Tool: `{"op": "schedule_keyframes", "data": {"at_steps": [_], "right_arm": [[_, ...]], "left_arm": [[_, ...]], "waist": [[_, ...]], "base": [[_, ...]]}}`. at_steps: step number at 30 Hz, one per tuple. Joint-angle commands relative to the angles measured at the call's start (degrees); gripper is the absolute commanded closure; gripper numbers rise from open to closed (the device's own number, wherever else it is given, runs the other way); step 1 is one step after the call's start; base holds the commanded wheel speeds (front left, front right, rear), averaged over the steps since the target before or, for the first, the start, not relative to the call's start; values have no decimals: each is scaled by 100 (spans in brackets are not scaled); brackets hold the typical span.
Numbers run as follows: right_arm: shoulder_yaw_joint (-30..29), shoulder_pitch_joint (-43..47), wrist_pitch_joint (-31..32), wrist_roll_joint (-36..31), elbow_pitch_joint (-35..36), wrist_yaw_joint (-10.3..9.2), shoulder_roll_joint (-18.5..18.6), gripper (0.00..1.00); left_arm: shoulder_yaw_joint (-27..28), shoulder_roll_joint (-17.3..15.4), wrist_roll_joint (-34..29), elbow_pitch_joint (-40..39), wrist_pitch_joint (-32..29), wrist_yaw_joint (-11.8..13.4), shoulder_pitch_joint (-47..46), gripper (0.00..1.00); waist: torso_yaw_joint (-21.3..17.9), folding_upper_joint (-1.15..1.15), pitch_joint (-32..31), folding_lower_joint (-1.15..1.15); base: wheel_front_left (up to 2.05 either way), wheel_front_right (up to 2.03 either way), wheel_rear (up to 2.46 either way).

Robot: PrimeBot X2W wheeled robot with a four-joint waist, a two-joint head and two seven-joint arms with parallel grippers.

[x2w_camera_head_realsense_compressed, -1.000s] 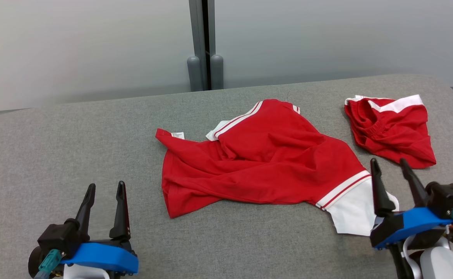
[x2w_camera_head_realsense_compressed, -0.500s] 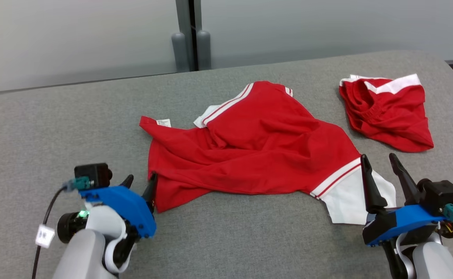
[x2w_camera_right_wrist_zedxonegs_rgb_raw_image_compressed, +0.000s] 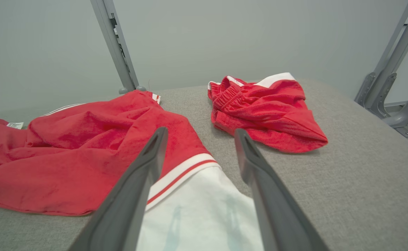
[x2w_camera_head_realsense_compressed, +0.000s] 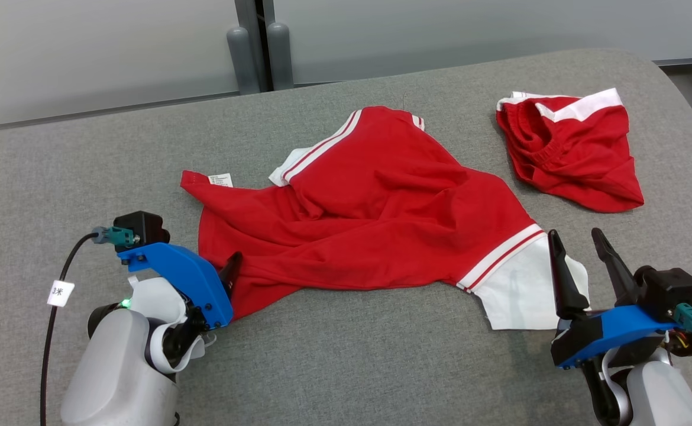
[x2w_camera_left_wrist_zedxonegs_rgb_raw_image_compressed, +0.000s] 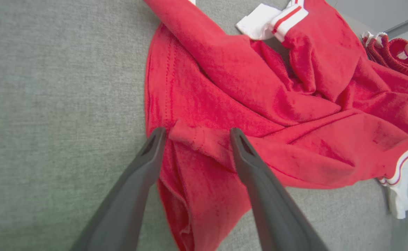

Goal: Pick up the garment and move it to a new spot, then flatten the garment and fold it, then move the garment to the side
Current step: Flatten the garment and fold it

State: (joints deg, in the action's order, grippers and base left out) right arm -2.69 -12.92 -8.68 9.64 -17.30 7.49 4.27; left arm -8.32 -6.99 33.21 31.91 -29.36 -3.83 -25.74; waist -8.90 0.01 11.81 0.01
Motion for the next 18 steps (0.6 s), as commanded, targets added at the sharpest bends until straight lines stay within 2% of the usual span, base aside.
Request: {"op": "schedule_keyframes", "data": {"at_steps": [1, 2, 3, 5, 12, 18], "right_arm": [[-3, -98, -44, 30, -29, 1, 15, 0], [1, -97, -55, 33, -51, 1, 8, 0], [7, -96, -56, 39, -71, 1, 2, 0], [14, -112, -59, 38, -97, 1, -13, 0], [-52, -80, -113, 15, -157, 1, -23, 0], [-186, 89, -55, -4, -175, 1, 9, 0]], "left_arm": [[26, 1, 15, 68, 52, 42, -92, 20], [41, 1, 26, 127, 88, 31, -140, 27], [42, 5, 34, 187, 120, 16, -183, 55], [32, 22, 66, 316, 160, -22, -245, 100], [-37, 96, 157, 252, 708, -214, -221, 100], [-218, 112, 264, -566, 843, -289, 498, 100]], "waist": [[0, -1, 5, -1], [2, -1, 10, -1], [6, -1, 12, -1], [19, -1, 12, -1], [204, -1, -154, -1], [523, -1, -471, -1]], "base": [[0, 0, 0], [0, 0, 0], [0, 0, 0], [0, 0, 0], [0, 0, 0], [0, 0, 0]]}}
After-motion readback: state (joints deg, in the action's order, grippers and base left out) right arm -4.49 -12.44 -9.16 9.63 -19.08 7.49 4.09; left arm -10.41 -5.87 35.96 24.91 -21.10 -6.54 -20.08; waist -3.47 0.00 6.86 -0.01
